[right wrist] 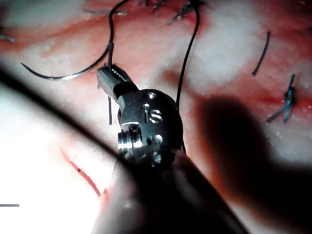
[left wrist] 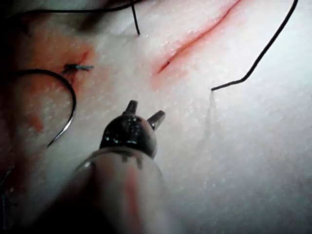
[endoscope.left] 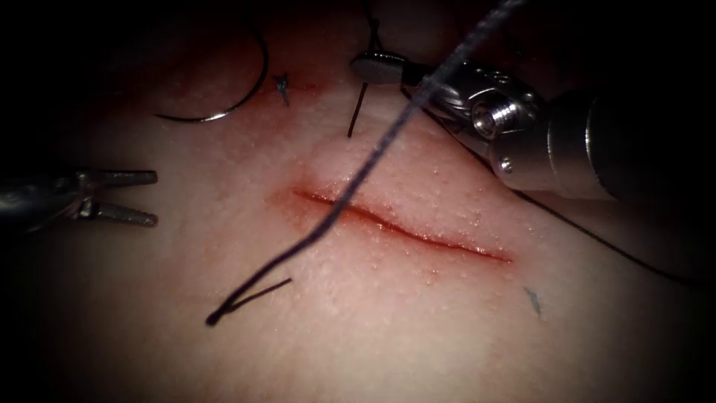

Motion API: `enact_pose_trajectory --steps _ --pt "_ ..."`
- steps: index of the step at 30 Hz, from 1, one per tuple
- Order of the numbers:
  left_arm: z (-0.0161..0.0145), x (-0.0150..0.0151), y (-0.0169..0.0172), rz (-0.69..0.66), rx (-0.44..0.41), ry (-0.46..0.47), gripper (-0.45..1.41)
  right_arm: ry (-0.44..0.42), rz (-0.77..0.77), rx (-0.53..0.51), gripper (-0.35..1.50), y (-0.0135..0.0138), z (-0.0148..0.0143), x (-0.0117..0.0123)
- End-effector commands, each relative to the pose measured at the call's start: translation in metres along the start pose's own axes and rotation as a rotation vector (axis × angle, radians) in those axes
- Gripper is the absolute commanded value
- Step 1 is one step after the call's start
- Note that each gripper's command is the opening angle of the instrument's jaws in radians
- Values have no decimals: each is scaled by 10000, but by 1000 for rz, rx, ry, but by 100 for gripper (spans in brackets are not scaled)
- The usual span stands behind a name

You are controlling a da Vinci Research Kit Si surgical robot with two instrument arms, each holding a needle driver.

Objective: Wound Closure

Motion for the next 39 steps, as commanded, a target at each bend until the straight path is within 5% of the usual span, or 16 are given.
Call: enact_pose_trajectory --steps 1,12,18,25,34,39 --pt "8 -1 2 0 -5 3 32 -1 -1 3 -35 -2 8 -7" --pt "5 23 19 16 -59 38 37 15 -32 12 -35 -2 10 -9" --pt "1 38 29 25 -77 50 44 35 -60 21 83 0 10 -7" --pt "-5 55 42 37 -93 61 44 45 -124 26 135 -1 10 -7" --pt "-10 88 64 39 -128 87 62 45 -192 37 138 -8 0 -15" --pt "-14 122 81 6 -140 98 94 43 -206 46 133 -12 -8 -19"
